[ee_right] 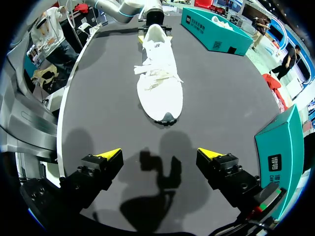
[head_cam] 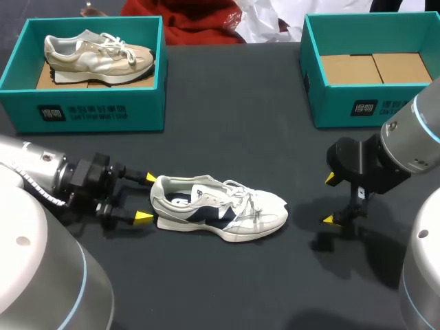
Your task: Take the shoe out of the shoebox, open the shoe tongue, remove and reinsert the insole, then place the shoe into the shoebox
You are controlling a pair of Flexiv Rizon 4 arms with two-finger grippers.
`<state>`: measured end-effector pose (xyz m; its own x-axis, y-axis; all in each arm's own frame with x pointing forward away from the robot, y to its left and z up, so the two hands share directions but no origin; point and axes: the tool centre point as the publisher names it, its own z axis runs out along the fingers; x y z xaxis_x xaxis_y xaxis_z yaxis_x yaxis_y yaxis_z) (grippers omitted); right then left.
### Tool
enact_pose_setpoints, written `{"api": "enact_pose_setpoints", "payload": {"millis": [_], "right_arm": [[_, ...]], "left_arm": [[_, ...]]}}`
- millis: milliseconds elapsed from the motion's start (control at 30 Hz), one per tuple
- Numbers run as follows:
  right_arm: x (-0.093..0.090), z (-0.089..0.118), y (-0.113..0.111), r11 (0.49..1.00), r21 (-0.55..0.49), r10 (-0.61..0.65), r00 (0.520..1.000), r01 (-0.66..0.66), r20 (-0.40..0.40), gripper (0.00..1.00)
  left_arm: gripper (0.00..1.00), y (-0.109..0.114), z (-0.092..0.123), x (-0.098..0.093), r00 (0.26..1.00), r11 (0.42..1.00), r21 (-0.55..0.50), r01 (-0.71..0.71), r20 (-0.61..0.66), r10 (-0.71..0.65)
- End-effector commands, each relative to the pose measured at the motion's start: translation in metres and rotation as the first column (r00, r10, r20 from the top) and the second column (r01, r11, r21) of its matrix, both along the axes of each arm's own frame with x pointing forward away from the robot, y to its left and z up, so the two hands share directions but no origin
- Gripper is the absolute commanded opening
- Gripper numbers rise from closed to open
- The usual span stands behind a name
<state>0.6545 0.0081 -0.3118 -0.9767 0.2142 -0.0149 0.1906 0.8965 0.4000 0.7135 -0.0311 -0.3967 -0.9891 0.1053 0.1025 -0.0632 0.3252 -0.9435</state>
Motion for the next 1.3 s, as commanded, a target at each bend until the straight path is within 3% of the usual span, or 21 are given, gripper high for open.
{"api": "enact_pose_setpoints", "payload": {"millis": [33, 1300], "right_arm": [[-0.002, 0.0, -0.001, 1.0, -0.001, -0.001, 1.0, 0.001, 0.003, 1.0], [-0.002, 0.0, -0.001, 1.0, -0.001, -0.001, 1.0, 0.001, 0.003, 1.0]], "left_arm": [[1.0, -0.003, -0.002, -0.001, 1.0, 1.0, 0.002, 0.0, 0.001, 0.0], [1.0, -0.03, -0.006, -0.005, 1.0, 1.0, -0.014, 0.016, -0.002, -0.016]]}}
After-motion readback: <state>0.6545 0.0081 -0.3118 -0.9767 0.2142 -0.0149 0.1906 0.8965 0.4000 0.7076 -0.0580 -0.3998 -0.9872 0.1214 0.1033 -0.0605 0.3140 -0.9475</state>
